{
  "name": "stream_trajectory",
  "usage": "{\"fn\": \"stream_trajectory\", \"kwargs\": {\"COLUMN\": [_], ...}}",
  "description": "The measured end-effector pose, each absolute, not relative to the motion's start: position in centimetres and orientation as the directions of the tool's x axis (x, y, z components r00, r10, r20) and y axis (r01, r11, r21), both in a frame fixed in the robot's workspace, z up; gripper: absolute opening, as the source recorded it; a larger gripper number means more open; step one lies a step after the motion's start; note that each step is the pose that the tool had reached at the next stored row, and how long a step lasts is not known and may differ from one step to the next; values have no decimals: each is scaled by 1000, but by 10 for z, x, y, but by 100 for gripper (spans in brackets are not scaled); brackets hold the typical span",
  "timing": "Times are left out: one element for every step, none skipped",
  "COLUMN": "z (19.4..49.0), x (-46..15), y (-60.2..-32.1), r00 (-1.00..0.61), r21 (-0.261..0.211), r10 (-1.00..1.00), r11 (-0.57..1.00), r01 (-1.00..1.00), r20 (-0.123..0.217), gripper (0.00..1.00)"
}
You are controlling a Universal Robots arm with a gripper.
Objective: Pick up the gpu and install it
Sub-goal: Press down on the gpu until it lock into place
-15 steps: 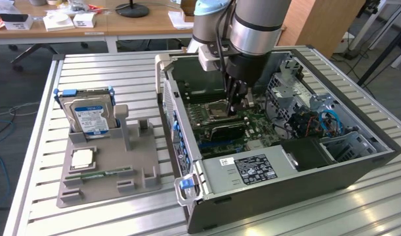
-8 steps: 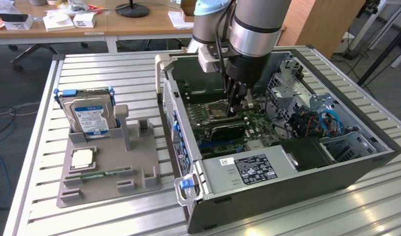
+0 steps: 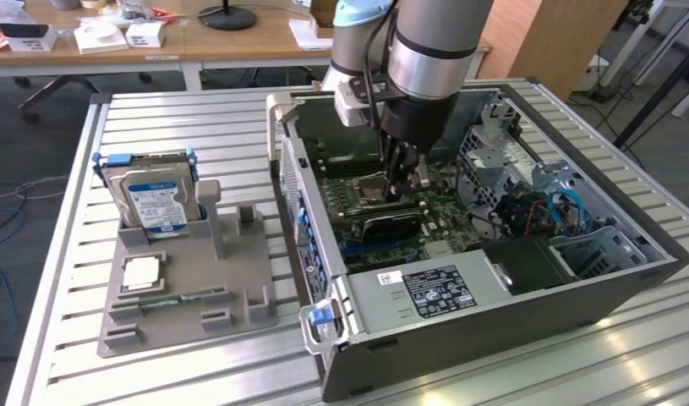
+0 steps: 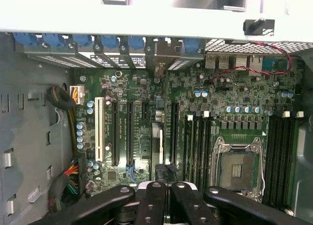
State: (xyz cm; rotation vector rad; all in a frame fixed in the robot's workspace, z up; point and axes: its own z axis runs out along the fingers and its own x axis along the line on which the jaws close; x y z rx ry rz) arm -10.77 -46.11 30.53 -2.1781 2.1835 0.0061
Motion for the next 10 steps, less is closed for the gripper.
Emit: {"fn": "stream_trajectory", "kwargs": {"z": [305, 305, 305, 304, 304, 303, 302, 300, 298, 297], "x": [-108, -108, -108, -108, -108, -108, -108, -108, -108, -108], "y": [-461, -461, -461, -461, -461, -461, -461, -461, -461, -461], "r00": [-2, -2, -2, -2, -1, -2, -2, -2, -2, -2], "r21": [-38, -38, -38, -38, -38, -38, -38, -38, -38, -38], "r10": [-999, -999, -999, -999, -999, -999, -999, -999, -999, -999], "r11": [3, 3, 3, 3, 3, 3, 3, 3, 3, 3], "r01": [-999, -999, -999, -999, -999, -999, -999, -999, -999, -999], "r20": [-43, -43, -43, -44, -44, -44, -44, -44, -44, -44], "gripper": [10, 10, 10, 10, 10, 10, 10, 10, 10, 10]}}
